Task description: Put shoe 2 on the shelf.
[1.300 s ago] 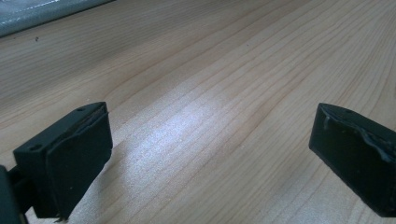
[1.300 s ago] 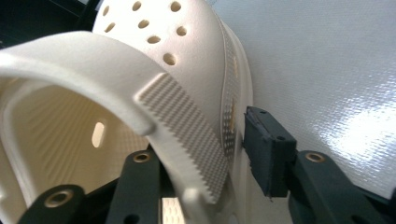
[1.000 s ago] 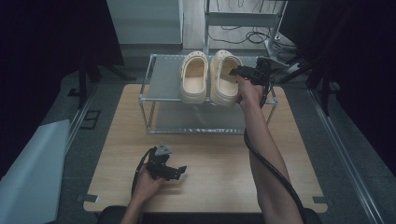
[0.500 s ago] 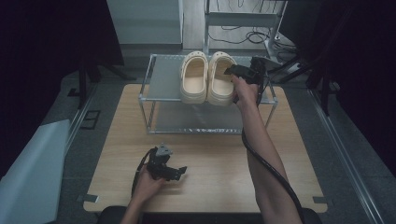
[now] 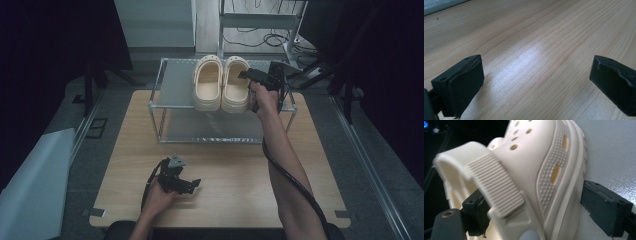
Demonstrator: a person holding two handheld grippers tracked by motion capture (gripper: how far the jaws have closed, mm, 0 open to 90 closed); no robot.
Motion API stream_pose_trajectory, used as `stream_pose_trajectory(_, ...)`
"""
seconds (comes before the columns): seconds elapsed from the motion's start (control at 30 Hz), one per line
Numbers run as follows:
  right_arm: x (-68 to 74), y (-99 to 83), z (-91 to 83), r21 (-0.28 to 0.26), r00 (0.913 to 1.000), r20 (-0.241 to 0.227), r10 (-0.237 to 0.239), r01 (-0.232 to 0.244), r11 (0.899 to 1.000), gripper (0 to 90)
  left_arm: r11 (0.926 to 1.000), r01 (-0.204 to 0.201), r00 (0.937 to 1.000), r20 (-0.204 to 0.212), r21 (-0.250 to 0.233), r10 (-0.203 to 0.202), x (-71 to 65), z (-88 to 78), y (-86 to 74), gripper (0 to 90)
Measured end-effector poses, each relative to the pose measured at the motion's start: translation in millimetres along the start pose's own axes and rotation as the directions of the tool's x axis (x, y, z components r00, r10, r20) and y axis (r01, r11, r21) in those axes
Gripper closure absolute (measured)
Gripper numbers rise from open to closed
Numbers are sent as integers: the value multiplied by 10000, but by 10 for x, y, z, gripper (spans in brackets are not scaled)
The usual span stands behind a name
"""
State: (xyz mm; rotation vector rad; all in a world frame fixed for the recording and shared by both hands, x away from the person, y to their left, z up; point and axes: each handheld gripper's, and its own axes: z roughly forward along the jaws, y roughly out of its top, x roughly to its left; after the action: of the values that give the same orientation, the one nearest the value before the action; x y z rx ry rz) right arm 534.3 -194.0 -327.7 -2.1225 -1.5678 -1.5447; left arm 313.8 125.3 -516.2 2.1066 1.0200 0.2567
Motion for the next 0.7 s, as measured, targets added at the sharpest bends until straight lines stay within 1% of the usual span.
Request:
stream_pose_trajectory(0.1, -10, 10, -58, 148, 9997, -158, -205, 207, 9997, 145, 10000, 23, 10000, -5, -1, -23, -2, 5, 1, 0)
stream_pose_trajectory(0.13, -10, 10, -58, 148, 9997, -158, -205, 207, 9997, 145, 10000, 23, 10000, -5, -1, -23, -2, 5, 1, 0)
stream_pose_trajectory(0.17, -8, 13, -91, 221, 9985, -196, -503, 507, 9985, 144, 10000, 43, 10000, 2, 7, -43, -3, 8, 0, 0)
stream_pose_trajectory(0.23, -12, 10, -121, 308, 9975, -238, -668, 675, 9972, 145, 10000, 10, 10000, 4, 27, -10, -3, 8, 1, 0)
stream_pose_trajectory(0.27, -12, 10, -121, 308, 9975, -238, -668, 675, 9972, 145, 10000, 10, 10000, 4, 27, -10, -3, 8, 1, 0)
stream_pose_trajectory(0.3, -23, 6, -141, 413, 9950, -282, -959, 970, 9944, 145, 10000, 8, 10000, 8, 29, -8, -3, 8, 0, 0)
stream_pose_trajectory(0.43, -42, -11, -193, 522, 9889, -545, -1386, 1414, 9886, 156, 10000, 1, 10000, 5, 63, -1, 1, 9, -1, 0)
stream_pose_trajectory(0.6, -66, -57, -260, 642, 9817, -1087, -1567, 1642, 9843, 161, 10000, -9, 10000, -20, 64, 9, -6, 13, 0, 0)
stream_pose_trajectory(0.63, -73, -70, -272, 677, 9796, -1154, -1645, 1730, 9826, 161, 10000, 5, 10000, -20, 85, -4, -6, 12, -2, 0)
stream_pose_trajectory(0.67, -73, -70, -272, 677, 9796, -1154, -1645, 1730, 9826, 161, 10000, 5, 10000, -20, 85, -4, -6, 12, -2, 0)
stream_pose_trajectory(0.7, -90, -92, -297, 754, 9755, -1277, -1789, 1894, 9790, 162, 9999, -25, 10000, -41, 108, 26, -1, 12, -6, 0)
